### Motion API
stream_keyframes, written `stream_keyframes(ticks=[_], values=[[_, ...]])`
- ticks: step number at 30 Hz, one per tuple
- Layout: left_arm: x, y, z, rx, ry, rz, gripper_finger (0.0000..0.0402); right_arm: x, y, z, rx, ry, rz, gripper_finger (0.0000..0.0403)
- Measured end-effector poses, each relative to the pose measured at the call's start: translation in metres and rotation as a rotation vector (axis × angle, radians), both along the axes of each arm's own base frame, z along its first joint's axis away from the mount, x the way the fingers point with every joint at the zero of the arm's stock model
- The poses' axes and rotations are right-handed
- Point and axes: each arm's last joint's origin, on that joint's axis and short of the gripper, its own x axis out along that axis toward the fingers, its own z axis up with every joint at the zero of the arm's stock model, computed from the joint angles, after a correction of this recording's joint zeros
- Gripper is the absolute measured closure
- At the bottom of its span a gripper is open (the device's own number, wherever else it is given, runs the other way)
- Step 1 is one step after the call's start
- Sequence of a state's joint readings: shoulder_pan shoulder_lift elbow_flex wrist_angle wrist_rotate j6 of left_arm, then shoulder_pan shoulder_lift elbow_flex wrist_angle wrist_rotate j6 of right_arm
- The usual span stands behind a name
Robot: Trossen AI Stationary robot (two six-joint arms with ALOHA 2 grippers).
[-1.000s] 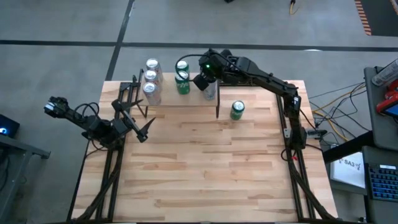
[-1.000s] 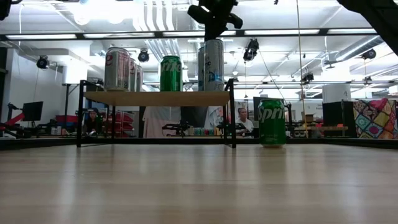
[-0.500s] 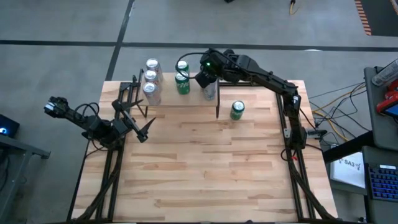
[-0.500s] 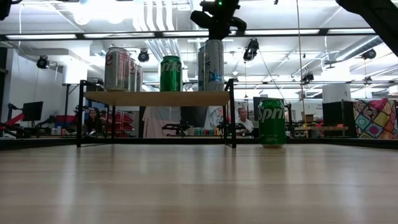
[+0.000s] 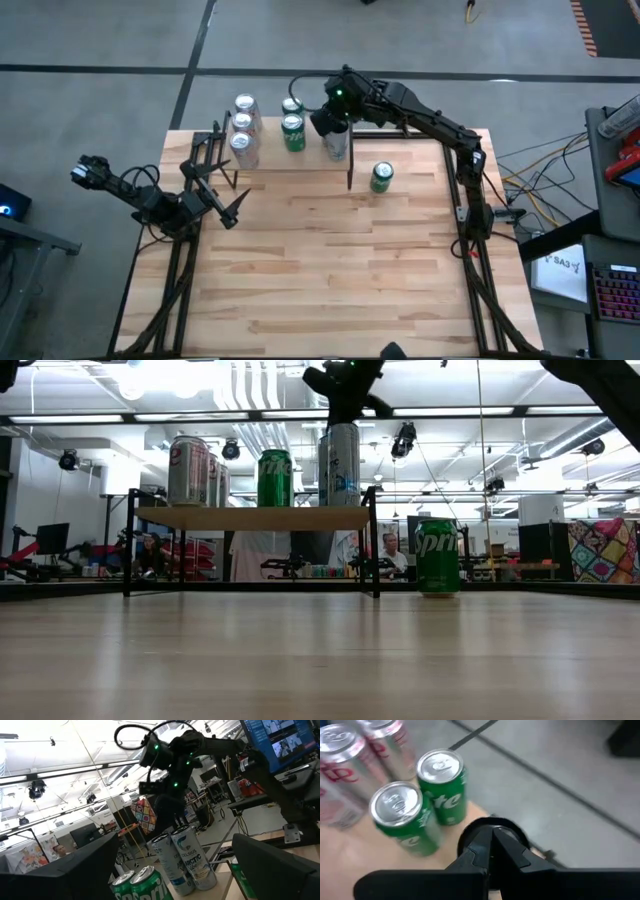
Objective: Place canned beverage on shelf
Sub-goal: Adjust the white-blue soda cans on the shelf
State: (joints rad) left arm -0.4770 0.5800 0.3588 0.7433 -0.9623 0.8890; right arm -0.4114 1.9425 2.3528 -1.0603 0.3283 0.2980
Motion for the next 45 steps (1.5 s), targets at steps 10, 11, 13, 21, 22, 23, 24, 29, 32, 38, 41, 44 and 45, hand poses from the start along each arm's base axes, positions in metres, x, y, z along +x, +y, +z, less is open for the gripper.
stream_keyframes(ticks=[10,11,13,21,22,23,24,29,32,38,41,44,45], values=[[0.0,0.0,0.0,0.001,0.001,0.0,0.0027,0.001,-0.01,-0.006,0.04,-0.003,0.015,0.0394],[0.0,0.0,0.0,0.003,0.003,0.001,0.0027,0.001,-0.01,-0.006,0.042,-0.003,0.015,0.0394],[0.0,0.0,0.0,0.007,0.005,0.003,0.0027,0.001,-0.009,-0.006,0.044,-0.002,0.014,0.0394],[0.0,0.0,0.0,0.008,0.006,0.003,0.0027,-0.003,-0.009,-0.008,0.038,0.045,-0.014,0.0394],[0.0,0.0,0.0,0.009,0.007,0.003,0.0027,-0.003,-0.009,-0.008,0.036,0.046,-0.016,0.0394],[0.0,0.0,0.0,0.009,0.007,0.003,0.0027,-0.003,-0.009,-0.008,0.034,0.048,-0.015,0.0394],[0.0,0.0,0.0,0.009,0.007,0.003,0.0027,-0.003,-0.009,-0.008,0.032,0.052,-0.011,0.0394],[0.0,0.0,0.0,0.009,0.007,0.003,0.0027,-0.004,-0.008,-0.007,0.021,0.06,0.001,0.0394],[0.0,0.0,0.0,0.008,0.007,0.002,0.0027,-0.005,-0.003,-0.002,0.004,0.053,0.021,0.0394],[0.005,-0.003,-0.003,0.007,0.015,-0.014,0.0027,-0.014,0.019,0.019,-0.038,0.028,0.092,0.0394],[0.009,-0.006,-0.005,-0.011,0.005,-0.057,0.0027,-0.02,0.035,0.025,-0.037,0.053,0.128,0.0394],[0.016,-0.009,-0.002,-0.054,-0.017,-0.099,0.0027,-0.019,0.052,0.025,-0.031,0.087,0.178,0.0394],[0.018,-0.011,-0.001,-0.066,-0.021,-0.107,0.0027,-0.018,0.058,0.025,-0.029,0.097,0.194,0.0394]])
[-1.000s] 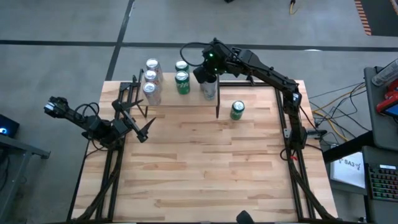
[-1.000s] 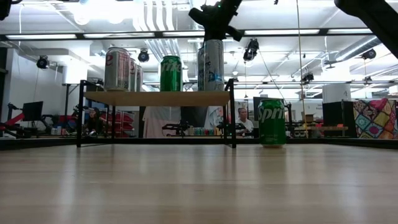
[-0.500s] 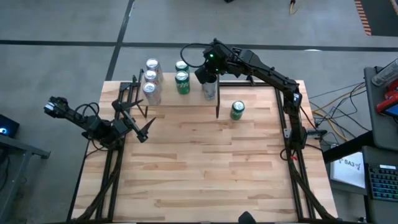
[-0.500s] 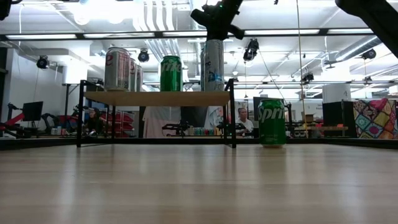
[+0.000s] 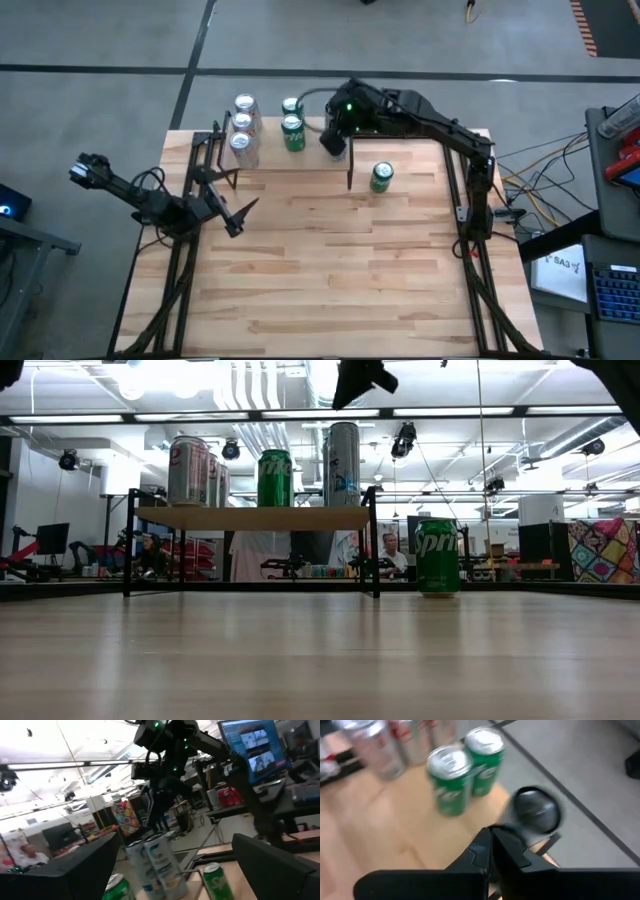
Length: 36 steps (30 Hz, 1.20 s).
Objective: Place canned beverage on shelf
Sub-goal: Adjust the white-blue soda cans on the shelf
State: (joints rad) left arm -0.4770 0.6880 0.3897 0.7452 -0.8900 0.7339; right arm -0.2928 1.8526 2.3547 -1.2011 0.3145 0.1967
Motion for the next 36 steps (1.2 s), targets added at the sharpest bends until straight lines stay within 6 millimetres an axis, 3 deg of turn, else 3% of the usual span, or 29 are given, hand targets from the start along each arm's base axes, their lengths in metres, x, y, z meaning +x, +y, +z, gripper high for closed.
stream_keyframes(ticks=[5,10,17,20,22,29,36], values=[[0.018,-0.009,0.003,-0.014,0.03,-0.012,0.0055,0.001,0.023,-0.001,-0.041,0.071,0.054,0.0394],[0.036,-0.019,0.012,-0.001,0.058,-0.009,0.0122,0.002,0.045,0.0,-0.14,0.125,0.06,0.0394],[0.056,-0.027,0.007,0.014,0.134,0.064,0.028,-0.004,0.05,0.006,-0.167,0.133,0.077,0.0394],[0.06,-0.029,0.002,0.007,0.153,0.086,0.0358,-0.005,0.043,0.006,-0.172,0.138,0.072,0.0394],[0.061,-0.029,0.001,-0.007,0.15,0.087,0.039,-0.005,0.036,0.006,-0.171,0.129,0.061,0.0394],[0.06,-0.028,0.001,-0.059,0.115,0.076,0.0383,0.003,0.013,-0.004,-0.148,0.118,0.046,0.0394],[0.059,-0.029,0.001,-0.068,0.116,0.083,0.0398,0.015,0.01,-0.025,-0.142,0.158,0.056,0.0394]])
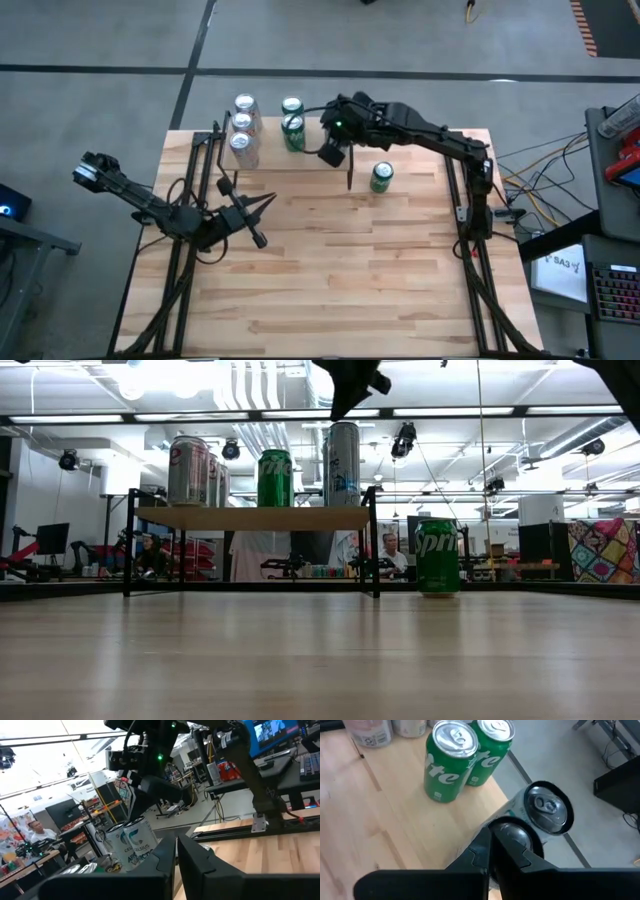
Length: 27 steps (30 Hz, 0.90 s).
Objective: Place canned beverage on shelf
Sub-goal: Adjust the white-blue soda cans on the shelf
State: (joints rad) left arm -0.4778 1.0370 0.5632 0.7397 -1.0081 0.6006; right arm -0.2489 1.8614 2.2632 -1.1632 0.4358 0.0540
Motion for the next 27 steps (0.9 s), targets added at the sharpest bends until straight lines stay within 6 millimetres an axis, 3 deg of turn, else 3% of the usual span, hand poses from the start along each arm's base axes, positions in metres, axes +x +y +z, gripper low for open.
stream_keyframes(ticks=[27], values=[[0.0,0.0,-0.002,0.005,0.012,0.004,0.0401,-0.004,0.009,-0.003,-0.017,0.099,0.144,0.0394]])
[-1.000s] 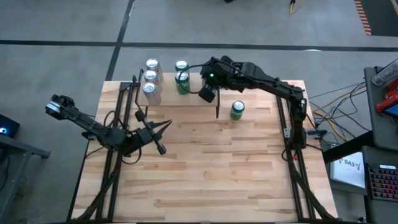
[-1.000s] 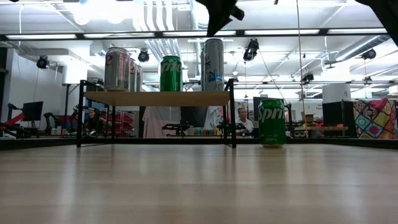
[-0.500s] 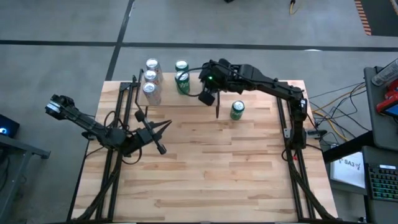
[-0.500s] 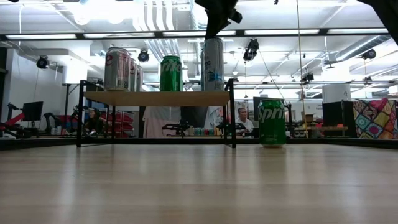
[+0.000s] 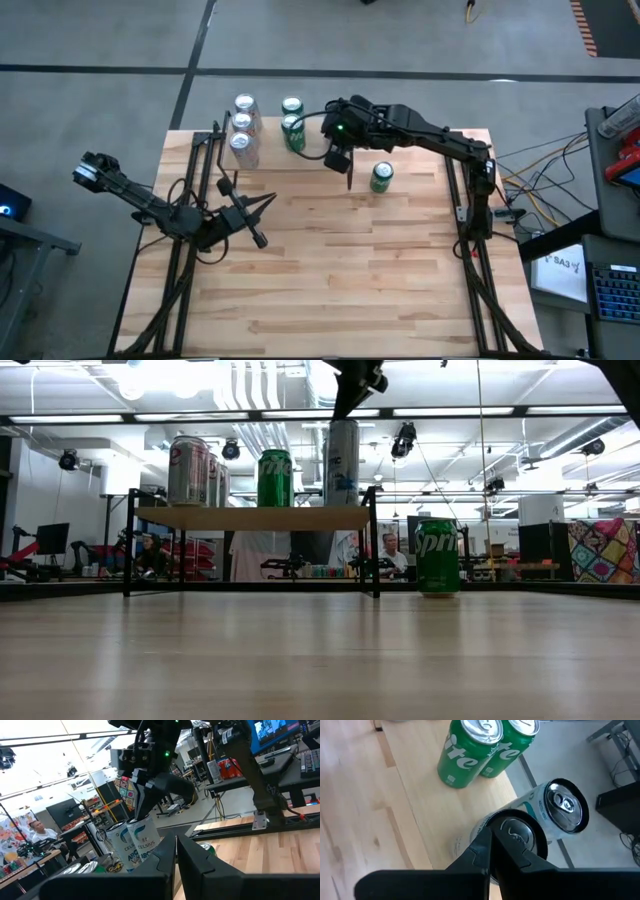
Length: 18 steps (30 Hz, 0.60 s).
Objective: Place canned beverage on shelf
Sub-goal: Adjust the white-blue soda cans on the shelf
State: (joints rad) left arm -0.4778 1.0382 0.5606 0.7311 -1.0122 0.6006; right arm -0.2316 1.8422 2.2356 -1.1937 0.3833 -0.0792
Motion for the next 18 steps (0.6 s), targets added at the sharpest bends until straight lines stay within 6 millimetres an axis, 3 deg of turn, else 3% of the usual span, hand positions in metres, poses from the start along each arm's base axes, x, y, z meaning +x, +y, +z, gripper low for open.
stream_keyframes(ticks=[7,18], values=[[0.0,0.0,0.0,0.007,0.004,0.001,0.0401,-0.01,0.003,0.01,-0.007,-0.014,0.008,0.0394],[0.0,0.0,0.0,0.006,0.004,0.001,0.0401,-0.008,0.003,0.013,0.007,-0.067,0.009,0.0394]])
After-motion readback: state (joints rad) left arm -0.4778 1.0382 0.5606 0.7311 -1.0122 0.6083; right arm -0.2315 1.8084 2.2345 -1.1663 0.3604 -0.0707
